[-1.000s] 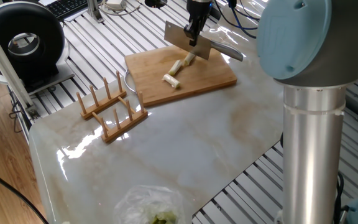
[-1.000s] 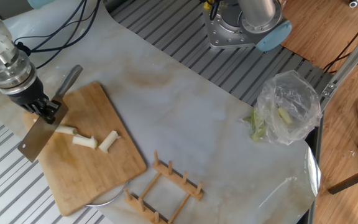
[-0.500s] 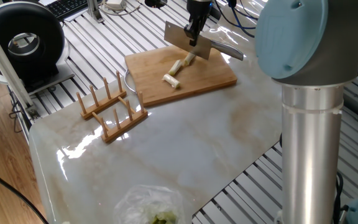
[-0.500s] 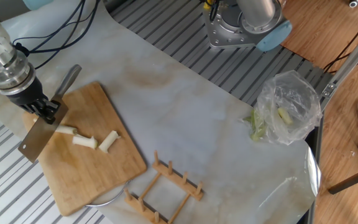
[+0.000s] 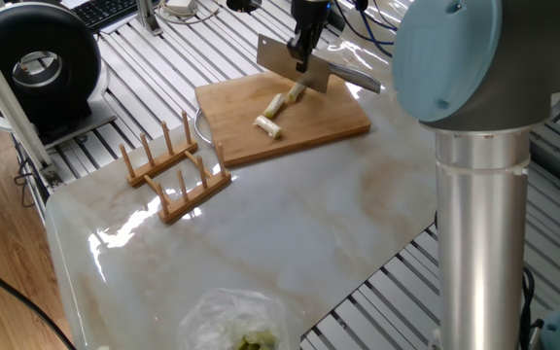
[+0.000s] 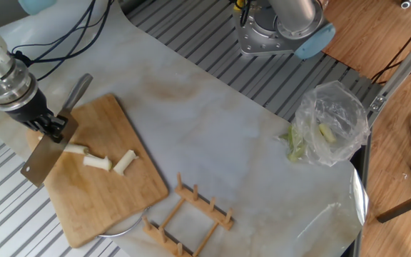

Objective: Chop the scallions

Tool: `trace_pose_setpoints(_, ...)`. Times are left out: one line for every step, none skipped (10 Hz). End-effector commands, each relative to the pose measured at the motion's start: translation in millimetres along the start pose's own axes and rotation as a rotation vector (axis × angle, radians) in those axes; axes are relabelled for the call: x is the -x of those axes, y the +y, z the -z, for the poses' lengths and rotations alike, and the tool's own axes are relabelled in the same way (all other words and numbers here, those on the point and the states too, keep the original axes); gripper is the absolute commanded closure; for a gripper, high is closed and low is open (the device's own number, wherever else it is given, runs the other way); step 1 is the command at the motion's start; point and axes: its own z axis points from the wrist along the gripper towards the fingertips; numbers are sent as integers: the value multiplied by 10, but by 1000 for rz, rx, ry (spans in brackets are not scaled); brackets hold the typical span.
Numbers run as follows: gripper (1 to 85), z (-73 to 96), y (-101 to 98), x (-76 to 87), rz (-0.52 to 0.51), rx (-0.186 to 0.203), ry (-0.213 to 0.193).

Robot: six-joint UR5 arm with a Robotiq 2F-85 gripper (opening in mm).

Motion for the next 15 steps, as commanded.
trace_pose_setpoints(843,16,-4,5,-9,3,16)
trace_pose_setpoints(843,-39,13,40,-20,-8,9)
trace_pose_setpoints(843,-102,53,92,-33,-13,-2)
trace_pose_setpoints(843,-96,76,108,-34,-7,-1)
trace_pose_setpoints(843,-48,80,85,-25,9,10)
trace_pose_setpoints(843,-4,72,65,-21,15,18)
trace_pose_setpoints(843,11,70,62,-22,17,19)
trace_pose_setpoints(843,-53,74,91,-33,4,7)
trace_pose_setpoints(843,-163,107,148,-49,-8,-19)
trace_pose_setpoints(843,-188,129,165,-51,-2,-27)
trace_pose_setpoints(843,-81,137,122,-45,5,-13)
trace_pose_setpoints(843,52,163,78,-34,31,-1)
trace_pose_setpoints(843,157,163,41,-24,42,5)
trace_pose_setpoints(843,189,176,19,-21,53,-1)
trace_pose_setpoints(843,107,145,48,-21,48,-29)
